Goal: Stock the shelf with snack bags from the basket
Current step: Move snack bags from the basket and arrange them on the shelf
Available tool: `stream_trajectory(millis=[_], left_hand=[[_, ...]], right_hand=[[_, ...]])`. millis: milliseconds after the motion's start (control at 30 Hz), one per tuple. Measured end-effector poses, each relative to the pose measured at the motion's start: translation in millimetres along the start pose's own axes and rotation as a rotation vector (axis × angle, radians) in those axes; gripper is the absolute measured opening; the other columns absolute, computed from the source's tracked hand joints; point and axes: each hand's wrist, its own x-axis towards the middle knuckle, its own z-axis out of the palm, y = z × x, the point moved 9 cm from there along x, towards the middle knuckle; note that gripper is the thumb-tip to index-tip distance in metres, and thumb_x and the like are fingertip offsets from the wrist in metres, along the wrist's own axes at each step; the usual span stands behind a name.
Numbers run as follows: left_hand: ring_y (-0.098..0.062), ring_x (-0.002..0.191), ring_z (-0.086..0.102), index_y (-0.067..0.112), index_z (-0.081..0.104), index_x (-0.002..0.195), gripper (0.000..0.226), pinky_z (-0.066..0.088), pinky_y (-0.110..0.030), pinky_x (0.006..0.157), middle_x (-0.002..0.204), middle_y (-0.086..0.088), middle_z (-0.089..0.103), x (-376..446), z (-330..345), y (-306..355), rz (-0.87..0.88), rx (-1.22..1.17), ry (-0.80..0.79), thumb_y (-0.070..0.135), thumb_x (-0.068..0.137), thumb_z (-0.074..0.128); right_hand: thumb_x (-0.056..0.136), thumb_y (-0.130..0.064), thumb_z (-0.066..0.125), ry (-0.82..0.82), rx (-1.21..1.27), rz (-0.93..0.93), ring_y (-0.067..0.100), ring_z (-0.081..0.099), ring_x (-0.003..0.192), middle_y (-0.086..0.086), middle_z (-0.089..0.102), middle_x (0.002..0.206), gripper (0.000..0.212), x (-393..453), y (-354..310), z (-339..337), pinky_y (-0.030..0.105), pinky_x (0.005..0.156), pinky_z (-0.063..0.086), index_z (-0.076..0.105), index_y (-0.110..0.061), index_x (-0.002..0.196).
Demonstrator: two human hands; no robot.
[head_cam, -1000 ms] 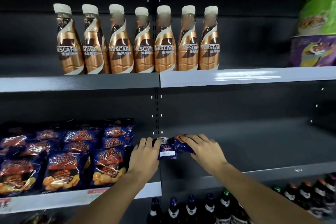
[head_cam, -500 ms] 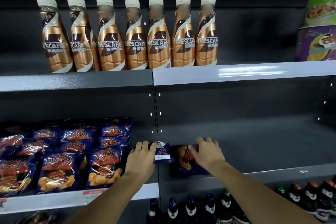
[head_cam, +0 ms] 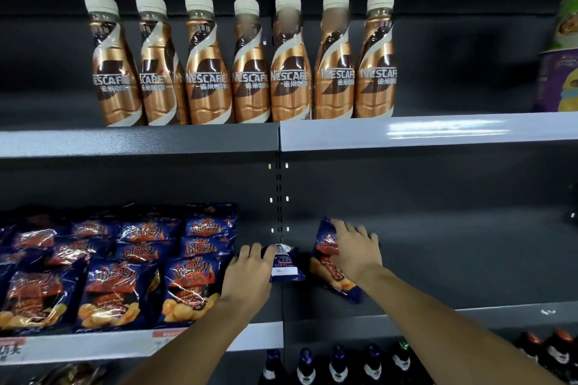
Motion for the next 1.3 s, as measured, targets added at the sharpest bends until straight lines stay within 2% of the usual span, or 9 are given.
stream_trajectory(millis=[67,167,333,700,967,1100,1167,1233,1300], left_hand=[[-0.027,0.130,0.037,0.022,0.021,0.149,0.070,0.041,-0.036,0.102,0.141,-0.007,0.039,-1,0,-2,-0.002,-0.006,-0.001,0.024,0.091,0.060],[-0.027,0.131,0.036,0.022,0.020,0.149,0.070,0.040,-0.036,0.104,0.143,-0.007,0.038,-3,-1,-6,-0.012,-0.004,0.001,0.025,0.091,0.060],[-0.027,0.133,0.033,0.023,0.019,0.150,0.071,0.039,-0.037,0.106,0.144,-0.006,0.036,-3,-1,-15,-0.029,-0.012,-0.005,0.023,0.091,0.059],[-0.031,0.133,0.031,0.020,0.016,0.149,0.073,0.037,-0.041,0.107,0.143,-0.010,0.033,9,14,-24,-0.037,0.013,-0.057,0.019,0.090,0.060],[-0.029,0.133,0.030,0.022,0.016,0.149,0.074,0.033,-0.040,0.110,0.144,-0.007,0.032,19,24,-26,-0.027,0.021,-0.030,0.014,0.089,0.058],[-0.030,0.133,0.030,0.020,0.017,0.149,0.071,0.034,-0.040,0.109,0.145,-0.009,0.032,22,29,-18,-0.009,0.031,-0.047,0.012,0.090,0.055],[-0.030,0.132,0.031,0.021,0.019,0.149,0.071,0.038,-0.040,0.107,0.143,-0.008,0.034,25,29,-16,-0.016,0.036,-0.043,0.013,0.090,0.056],[-0.029,0.130,0.033,0.022,0.021,0.148,0.070,0.040,-0.039,0.104,0.141,-0.007,0.036,29,25,-14,-0.024,0.042,-0.022,0.016,0.090,0.058],[-0.028,0.129,0.035,0.023,0.022,0.148,0.068,0.040,-0.038,0.103,0.140,-0.007,0.037,35,19,-13,-0.028,0.035,-0.003,0.018,0.090,0.057]], right_hand=[[0.089,-0.022,0.065,0.078,-0.012,-0.121,0.020,0.039,0.131,-0.006,0.047,0.143,0.075,7,-12,-14,0.037,0.108,0.028,0.023,-0.025,0.150],[0.089,-0.025,0.067,0.097,-0.034,-0.240,0.016,0.037,0.134,-0.008,0.044,0.145,0.078,18,-25,-20,0.035,0.113,0.021,0.021,-0.025,0.152],[0.089,-0.031,0.068,0.092,-0.025,-0.351,0.016,0.036,0.136,-0.007,0.044,0.146,0.077,43,-45,-18,0.035,0.113,0.023,0.022,-0.027,0.151],[0.087,-0.029,0.069,0.064,-0.048,-0.394,0.018,0.027,0.143,-0.006,0.038,0.152,0.082,101,-59,15,0.035,0.115,0.019,0.020,-0.036,0.152],[0.083,-0.024,0.068,0.051,0.005,-0.354,0.026,0.038,0.136,0.002,0.045,0.146,0.079,127,-39,46,0.035,0.115,0.024,0.029,-0.026,0.152],[0.064,-0.057,0.061,0.131,0.001,-0.398,0.038,0.057,0.110,0.011,0.063,0.118,0.086,127,-42,57,0.049,0.109,0.038,0.054,-0.011,0.137],[0.062,-0.053,0.068,0.139,-0.029,-0.392,0.041,0.054,0.114,0.014,0.059,0.123,0.092,123,-41,53,0.055,0.116,0.026,0.050,-0.010,0.140],[0.067,-0.045,0.075,0.138,-0.060,-0.397,0.040,0.037,0.132,0.015,0.044,0.142,0.100,116,-44,40,0.055,0.120,0.010,0.033,-0.011,0.151],[0.074,-0.042,0.074,0.128,-0.051,-0.451,0.036,0.025,0.142,0.011,0.032,0.152,0.101,105,-51,22,0.051,0.122,0.003,0.022,-0.013,0.155]])
